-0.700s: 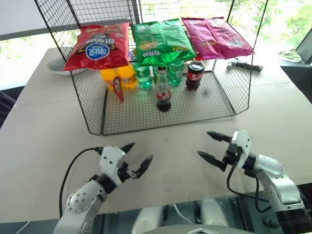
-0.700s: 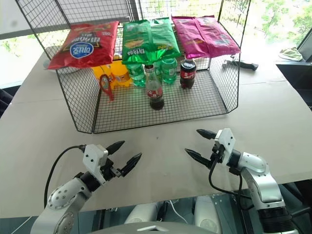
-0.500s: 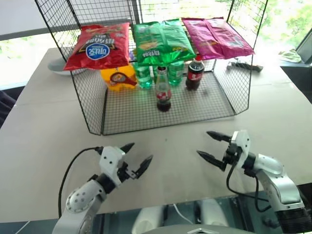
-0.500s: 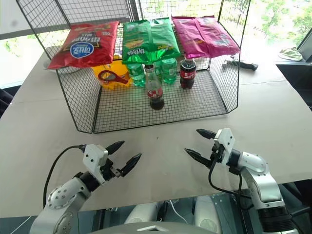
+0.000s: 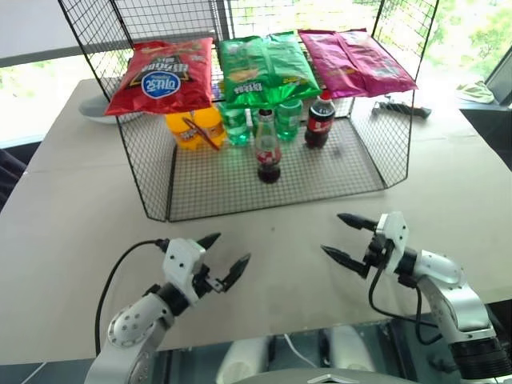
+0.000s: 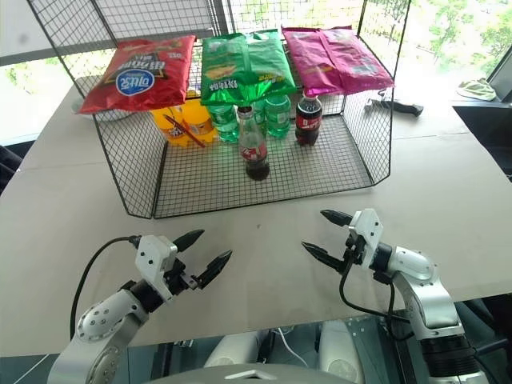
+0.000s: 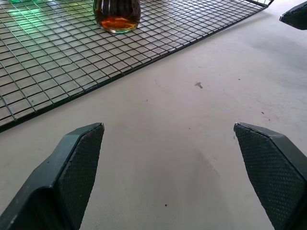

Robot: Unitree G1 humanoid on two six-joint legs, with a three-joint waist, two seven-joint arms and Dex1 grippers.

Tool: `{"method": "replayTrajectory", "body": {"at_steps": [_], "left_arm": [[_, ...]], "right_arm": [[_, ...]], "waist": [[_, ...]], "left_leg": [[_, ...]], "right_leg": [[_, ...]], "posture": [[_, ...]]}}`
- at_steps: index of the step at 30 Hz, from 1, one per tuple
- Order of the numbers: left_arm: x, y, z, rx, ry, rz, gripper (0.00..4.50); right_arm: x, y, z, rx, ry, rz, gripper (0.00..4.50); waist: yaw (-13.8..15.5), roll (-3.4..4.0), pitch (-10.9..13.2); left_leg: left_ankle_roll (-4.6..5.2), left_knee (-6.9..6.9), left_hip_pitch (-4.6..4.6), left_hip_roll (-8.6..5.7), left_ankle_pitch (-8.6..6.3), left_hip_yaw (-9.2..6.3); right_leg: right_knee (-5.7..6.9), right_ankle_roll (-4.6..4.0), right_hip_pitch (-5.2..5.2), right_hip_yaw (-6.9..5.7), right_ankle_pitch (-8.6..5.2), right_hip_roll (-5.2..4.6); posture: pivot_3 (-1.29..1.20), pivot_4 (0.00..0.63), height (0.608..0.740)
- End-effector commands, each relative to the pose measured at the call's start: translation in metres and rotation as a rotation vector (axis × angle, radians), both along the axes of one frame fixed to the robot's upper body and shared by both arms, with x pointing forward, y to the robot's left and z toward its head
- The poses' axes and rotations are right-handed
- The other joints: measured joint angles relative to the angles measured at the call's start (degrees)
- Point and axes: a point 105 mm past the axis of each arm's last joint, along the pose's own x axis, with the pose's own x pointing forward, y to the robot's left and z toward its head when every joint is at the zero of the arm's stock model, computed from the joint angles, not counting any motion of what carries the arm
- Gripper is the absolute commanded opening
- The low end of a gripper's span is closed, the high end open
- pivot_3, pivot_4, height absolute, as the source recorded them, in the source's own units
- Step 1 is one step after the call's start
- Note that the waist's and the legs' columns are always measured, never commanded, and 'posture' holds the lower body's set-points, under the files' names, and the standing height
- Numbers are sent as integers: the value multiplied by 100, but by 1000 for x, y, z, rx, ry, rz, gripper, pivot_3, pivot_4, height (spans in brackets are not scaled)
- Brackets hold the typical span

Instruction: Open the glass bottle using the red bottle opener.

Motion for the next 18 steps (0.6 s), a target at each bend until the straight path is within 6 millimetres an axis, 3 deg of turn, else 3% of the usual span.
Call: {"method": "replayTrajectory", "body": {"at_steps": [1,4,9,18], "left_arm": [[2,4,9,-26,-41,16,4500],[8,13,11,-41,-69,70,4500],[30,31,26,-81,-156,208,4500],[72,65,75,-191,-365,405,4500]], "right_arm": [[1,3,8,11,-41,6,4476],[1,5,12,18,-52,14,4476],[-3,20,38,98,-102,75,4476],[-2,45,85,190,-211,115,4476]], "waist": [[0,0,0],[0,0,0],[0,-2,-2],[-1,-21,-13]], "left_leg": [[0,0,0,0,0,0],[0,1,2,0,0,1],[-4,6,6,1,2,1],[-7,13,6,0,5,-1]], "right_leg": [[0,0,0,0,0,0],[3,0,0,1,0,2],[11,0,1,2,1,4],[16,-2,1,0,4,7]], "posture": [[0,150,740],[0,150,740],[0,150,740],[0,150,740]]}}
